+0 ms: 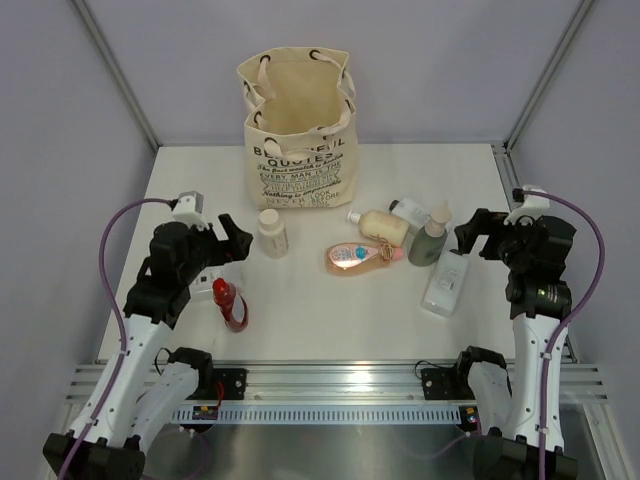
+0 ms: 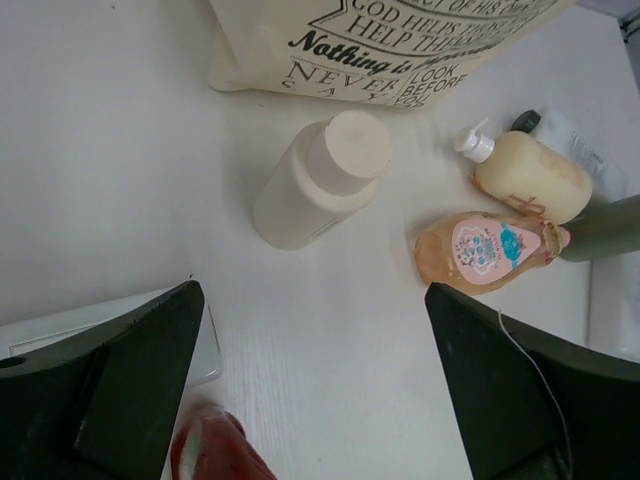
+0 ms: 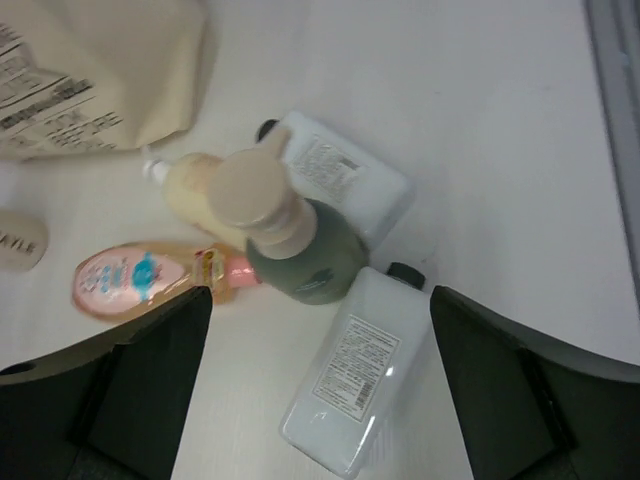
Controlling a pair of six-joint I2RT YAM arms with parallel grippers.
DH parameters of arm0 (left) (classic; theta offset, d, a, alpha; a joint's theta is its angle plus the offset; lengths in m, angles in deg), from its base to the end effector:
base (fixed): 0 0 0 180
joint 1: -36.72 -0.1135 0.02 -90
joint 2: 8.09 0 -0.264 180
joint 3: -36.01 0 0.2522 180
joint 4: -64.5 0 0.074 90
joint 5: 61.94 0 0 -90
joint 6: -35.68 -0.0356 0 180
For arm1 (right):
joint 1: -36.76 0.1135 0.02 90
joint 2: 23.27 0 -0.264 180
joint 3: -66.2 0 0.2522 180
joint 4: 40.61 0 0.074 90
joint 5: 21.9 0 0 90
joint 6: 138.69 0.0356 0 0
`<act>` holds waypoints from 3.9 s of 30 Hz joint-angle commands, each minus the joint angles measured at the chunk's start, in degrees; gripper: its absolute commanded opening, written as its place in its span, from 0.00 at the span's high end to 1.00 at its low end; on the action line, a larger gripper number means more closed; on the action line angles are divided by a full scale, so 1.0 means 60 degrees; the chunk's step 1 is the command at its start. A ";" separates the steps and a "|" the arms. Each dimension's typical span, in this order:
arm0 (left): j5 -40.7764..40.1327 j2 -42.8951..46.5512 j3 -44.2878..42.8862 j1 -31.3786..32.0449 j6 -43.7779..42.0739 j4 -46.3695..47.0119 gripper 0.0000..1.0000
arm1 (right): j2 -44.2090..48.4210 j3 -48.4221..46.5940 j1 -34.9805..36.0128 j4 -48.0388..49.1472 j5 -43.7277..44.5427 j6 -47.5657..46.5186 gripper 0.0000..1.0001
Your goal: Place the personal care products into the canvas bag
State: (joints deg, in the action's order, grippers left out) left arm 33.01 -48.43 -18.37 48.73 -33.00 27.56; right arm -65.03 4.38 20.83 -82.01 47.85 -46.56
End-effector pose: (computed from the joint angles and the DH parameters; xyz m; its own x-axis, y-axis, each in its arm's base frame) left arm 0.1600 -0.0372 0.3030 -0.4582 -0.2728 -0.8459 0.1272 0.9218 -0.3662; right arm 0.1572 -0.0321 0.3367 -0.3516 0.1366 -0.9261 -0.0395 0.9862 0.1605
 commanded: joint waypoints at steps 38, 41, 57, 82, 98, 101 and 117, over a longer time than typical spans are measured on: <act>-0.4414 -0.8306 -0.3162 0.2583 0.0812 0.2559 0.08 | 0.0178 0.0553 -0.0012 -0.1839 -0.7362 -0.4940 0.00; -0.4560 -0.8277 -0.3045 0.2583 0.0710 0.2808 0.23 | 0.0104 0.0553 0.0002 -0.1897 -0.7318 -0.5042 0.01; -0.1767 -0.4182 -0.2531 0.2583 -0.1004 0.2549 1.00 | -0.0160 0.0523 -0.0012 -0.2176 -0.7289 -0.5365 0.00; -0.0575 -0.9152 -1.4055 0.1368 0.2422 0.2221 1.00 | -0.0160 0.0611 -0.0012 -0.2088 -0.7289 -0.5262 0.00; -0.1323 -1.3549 -1.5261 0.1893 -0.0313 0.2020 0.97 | 0.0031 0.0641 0.0002 -0.2102 -0.7186 -0.5335 0.00; -0.1426 -1.3784 -1.4867 0.1909 -0.0594 0.1886 0.91 | -0.0013 0.0641 -0.0012 -0.2117 -0.7157 -0.5350 0.00; -0.1030 -1.4137 -1.4704 0.1676 -0.0200 0.1725 0.04 | -0.0130 0.0670 -0.0012 -0.2103 -0.6938 -0.5365 0.01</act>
State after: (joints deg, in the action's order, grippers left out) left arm 25.76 -134.59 -103.92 59.72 -35.07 33.74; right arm -65.84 8.43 20.88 -94.97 5.95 -77.64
